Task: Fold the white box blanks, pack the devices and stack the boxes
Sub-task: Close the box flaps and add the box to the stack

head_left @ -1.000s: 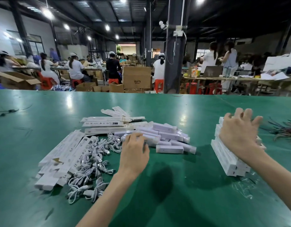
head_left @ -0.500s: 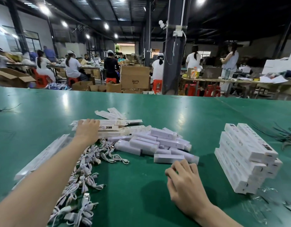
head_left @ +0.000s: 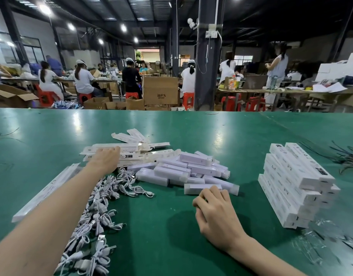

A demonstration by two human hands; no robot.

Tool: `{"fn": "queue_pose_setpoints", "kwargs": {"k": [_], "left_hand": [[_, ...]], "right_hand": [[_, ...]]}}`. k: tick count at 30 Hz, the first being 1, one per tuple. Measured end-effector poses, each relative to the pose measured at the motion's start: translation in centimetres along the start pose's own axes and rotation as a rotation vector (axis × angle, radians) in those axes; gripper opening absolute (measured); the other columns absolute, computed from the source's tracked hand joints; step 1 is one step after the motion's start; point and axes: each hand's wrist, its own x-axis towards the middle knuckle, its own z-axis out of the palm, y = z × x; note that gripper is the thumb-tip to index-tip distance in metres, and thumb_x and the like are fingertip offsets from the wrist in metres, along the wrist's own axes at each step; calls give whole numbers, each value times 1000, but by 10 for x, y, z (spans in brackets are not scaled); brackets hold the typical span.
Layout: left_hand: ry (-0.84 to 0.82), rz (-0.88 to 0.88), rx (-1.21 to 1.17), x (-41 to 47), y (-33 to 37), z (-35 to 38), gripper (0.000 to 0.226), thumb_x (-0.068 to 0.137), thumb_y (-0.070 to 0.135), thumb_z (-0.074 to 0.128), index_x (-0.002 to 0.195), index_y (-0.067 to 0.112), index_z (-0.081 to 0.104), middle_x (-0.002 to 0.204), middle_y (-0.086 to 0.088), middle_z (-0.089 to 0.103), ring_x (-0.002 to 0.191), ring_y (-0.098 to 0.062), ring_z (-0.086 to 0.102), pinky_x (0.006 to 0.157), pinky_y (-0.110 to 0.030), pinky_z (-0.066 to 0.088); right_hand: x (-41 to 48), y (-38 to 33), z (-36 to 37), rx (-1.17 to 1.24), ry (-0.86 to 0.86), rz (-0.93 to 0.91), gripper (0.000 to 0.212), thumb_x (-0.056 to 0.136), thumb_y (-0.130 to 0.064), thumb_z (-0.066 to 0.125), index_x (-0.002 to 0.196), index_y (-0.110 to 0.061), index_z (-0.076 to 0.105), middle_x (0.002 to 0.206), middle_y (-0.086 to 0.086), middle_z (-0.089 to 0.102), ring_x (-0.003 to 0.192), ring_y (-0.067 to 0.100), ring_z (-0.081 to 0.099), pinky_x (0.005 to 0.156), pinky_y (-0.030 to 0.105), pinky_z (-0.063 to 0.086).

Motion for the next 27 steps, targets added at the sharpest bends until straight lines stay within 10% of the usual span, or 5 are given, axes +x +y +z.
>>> {"fn": "queue_pose_setpoints", "kwargs": {"k": [4, 12, 20, 24, 27], "left_hand": [[32, 68, -6, -8, 4, -2, 29, 104, 31, 35, 118, 7, 42, 119, -11, 61, 109, -27, 58, 97, -41, 41], [165, 162, 272, -21, 0, -8, 28, 95, 0, 38, 117, 12, 50, 111, -1, 65, 99, -18, 64, 86, -31, 49], [653, 35, -607, -28, 54, -65, 24, 88, -9, 56, 112, -6, 60, 92, -24, 60, 68, -28, 58, 67, -40, 56], [853, 93, -901, -39, 114, -88, 47, 91, -5, 49, 138, 3, 48, 98, -13, 45, 60, -1, 40, 52, -10, 43], [851, 247, -966, -51, 144, -89, 49, 94, 4, 39, 143, 11, 39, 113, -17, 47, 73, -12, 54, 67, -20, 54]], "right_hand": [[0, -1, 0, -2, -1, -7, 13, 65, -8, 74, 71, -14, 64, 73, -1, 56, 72, 23, 54, 70, 31, 30], [-1, -2, -1, 23, -42, -12, 12, 65, -10, 74, 71, -15, 64, 73, -2, 57, 72, 23, 55, 64, 35, 48], [4, 2, 5, 124, 13, 20, 14, 70, -11, 71, 82, -17, 65, 81, -3, 57, 77, 21, 54, 73, 33, 39], [45, 6, 2, 559, 121, 271, 26, 91, -27, 58, 116, -18, 56, 107, -5, 54, 95, 10, 52, 86, 27, 39], [80, 2, -7, 932, 87, 356, 49, 85, -41, 61, 127, -34, 38, 119, -9, 46, 102, 1, 50, 89, 13, 39]]}}
